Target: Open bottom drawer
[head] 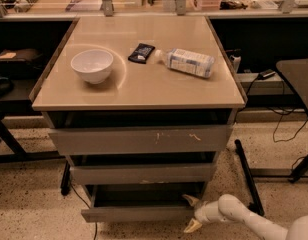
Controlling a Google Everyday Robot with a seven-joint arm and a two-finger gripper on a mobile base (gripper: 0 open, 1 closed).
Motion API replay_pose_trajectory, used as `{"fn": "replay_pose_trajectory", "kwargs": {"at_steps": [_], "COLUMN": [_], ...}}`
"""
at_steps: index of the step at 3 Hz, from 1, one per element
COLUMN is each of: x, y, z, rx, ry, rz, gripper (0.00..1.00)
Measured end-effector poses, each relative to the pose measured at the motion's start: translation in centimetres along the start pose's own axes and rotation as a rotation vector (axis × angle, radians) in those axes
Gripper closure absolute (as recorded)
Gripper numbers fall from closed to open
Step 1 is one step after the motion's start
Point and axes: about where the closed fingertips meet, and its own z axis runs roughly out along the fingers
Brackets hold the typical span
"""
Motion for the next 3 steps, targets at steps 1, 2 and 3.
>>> {"fn": "replay_pose_trajectory", "kwargs": {"at_steps": [1, 2, 3], "x": [0.0, 0.7, 0.4], "y": [0.0, 1.5, 1.4], "z": [0.0, -0.5, -0.8], "rx": [0.0, -0.007, -0.007], "ry": [0.0, -0.004, -0.004], "rz": [0.0, 0.018, 0.018], "gripper": [0.41, 0.65, 0.87]}}
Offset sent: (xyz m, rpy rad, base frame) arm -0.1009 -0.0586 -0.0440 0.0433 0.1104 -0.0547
